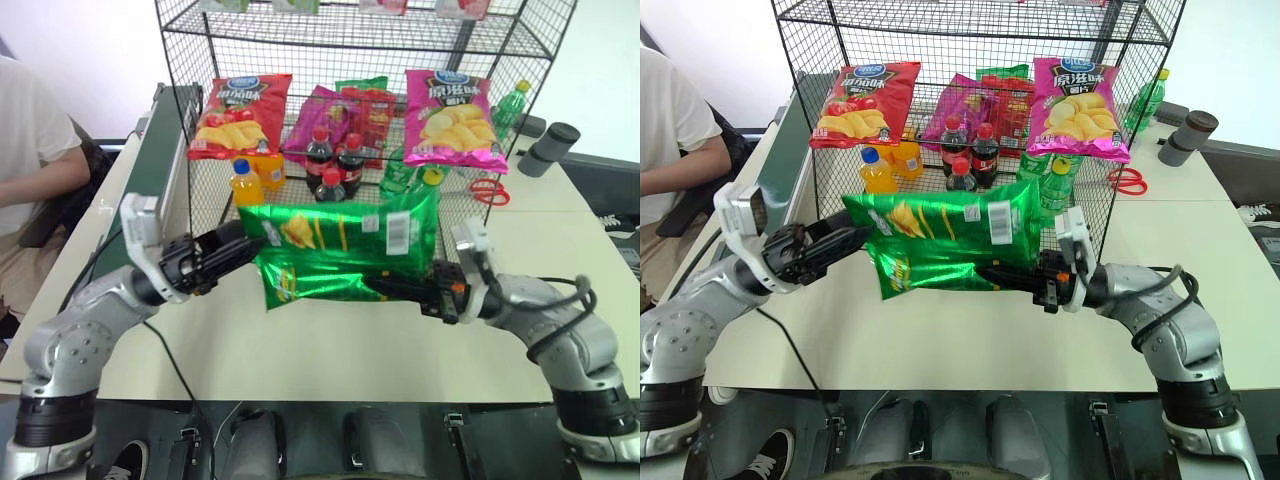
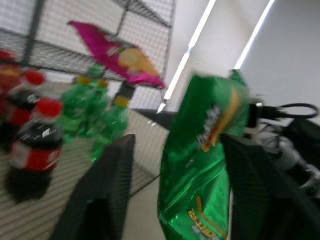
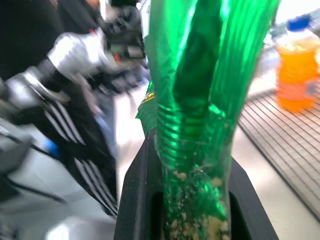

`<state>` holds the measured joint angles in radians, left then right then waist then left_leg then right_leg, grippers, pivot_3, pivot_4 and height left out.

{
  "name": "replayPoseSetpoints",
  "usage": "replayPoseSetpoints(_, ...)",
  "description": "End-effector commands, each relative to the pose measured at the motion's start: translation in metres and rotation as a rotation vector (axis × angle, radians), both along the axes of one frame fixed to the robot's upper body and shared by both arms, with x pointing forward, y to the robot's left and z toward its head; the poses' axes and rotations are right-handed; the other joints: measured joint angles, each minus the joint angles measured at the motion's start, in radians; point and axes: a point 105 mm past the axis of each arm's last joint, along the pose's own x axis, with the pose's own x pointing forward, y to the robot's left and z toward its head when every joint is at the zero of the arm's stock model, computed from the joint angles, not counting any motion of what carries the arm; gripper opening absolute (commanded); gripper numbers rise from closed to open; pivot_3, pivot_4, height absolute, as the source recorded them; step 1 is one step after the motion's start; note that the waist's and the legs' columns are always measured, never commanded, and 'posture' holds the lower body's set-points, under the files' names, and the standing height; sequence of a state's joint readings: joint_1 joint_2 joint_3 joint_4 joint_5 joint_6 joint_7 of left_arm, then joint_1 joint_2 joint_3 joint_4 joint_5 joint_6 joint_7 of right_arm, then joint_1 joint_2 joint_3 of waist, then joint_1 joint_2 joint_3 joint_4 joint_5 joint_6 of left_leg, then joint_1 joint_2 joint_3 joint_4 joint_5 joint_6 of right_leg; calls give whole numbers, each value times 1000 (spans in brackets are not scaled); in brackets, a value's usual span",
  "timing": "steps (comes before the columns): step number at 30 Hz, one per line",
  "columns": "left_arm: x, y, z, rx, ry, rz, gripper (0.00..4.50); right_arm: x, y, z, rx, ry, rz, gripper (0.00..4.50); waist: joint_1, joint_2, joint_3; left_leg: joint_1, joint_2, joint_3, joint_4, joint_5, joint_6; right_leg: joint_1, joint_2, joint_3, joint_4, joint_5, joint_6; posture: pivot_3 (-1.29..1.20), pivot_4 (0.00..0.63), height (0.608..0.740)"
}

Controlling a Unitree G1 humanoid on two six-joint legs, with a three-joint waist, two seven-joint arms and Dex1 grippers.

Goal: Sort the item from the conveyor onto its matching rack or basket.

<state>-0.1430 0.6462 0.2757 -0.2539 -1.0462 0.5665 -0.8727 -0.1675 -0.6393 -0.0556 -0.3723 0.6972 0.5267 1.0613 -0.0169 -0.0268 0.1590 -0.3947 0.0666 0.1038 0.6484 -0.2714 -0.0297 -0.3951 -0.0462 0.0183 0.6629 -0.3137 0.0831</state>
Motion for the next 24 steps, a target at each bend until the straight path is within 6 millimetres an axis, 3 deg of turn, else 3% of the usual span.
replayPoseSetpoints(1,1,20,4,55,-88,99,4500,-2,2,13,-146,-298,-24,65,1,0,0,0,0,0,0,0,0,0,0,0,0,0,0,0,150,740)
replayPoseSetpoints(2,1,24,0,58,-77,115,4500,0,2,15,-211,-405,-30,65,1,0,0,0,0,1,0,0,0,0,-1,0,0,0,0,0,150,740)
replayPoseSetpoints(4,1,30,-9,96,-88,187,4500,13,3,40,-276,-658,-117,65,-3,0,0,0,0,1,1,0,0,0,-1,0,0,0,0,0,150,740)
replayPoseSetpoints(9,3,27,-18,141,-126,290,4500,35,-6,77,-454,-1182,-307,65,5,-1,2,0,0,1,1,0,-1,0,-1,0,0,0,0,0,150,740)
replayPoseSetpoints(14,7,20,-19,155,-176,385,4500,30,3,102,-559,-1640,-448,65,3,-2,2,-1,0,2,1,1,-2,-1,-3,1,0,0,0,0,150,740)
replayPoseSetpoints(21,10,11,-9,169,-258,468,4500,34,16,122,-559,-1792,-604,65,-4,-2,3,1,0,3,0,5,-9,-1,0,2,2,0,0,0,150,740)
replayPoseSetpoints(24,13,8,-9,244,-309,502,4500,64,6,125,-688,-1733,-716,65,-3,-2,3,3,1,2,0,5,-9,1,0,1,2,0,0,0,150,740)
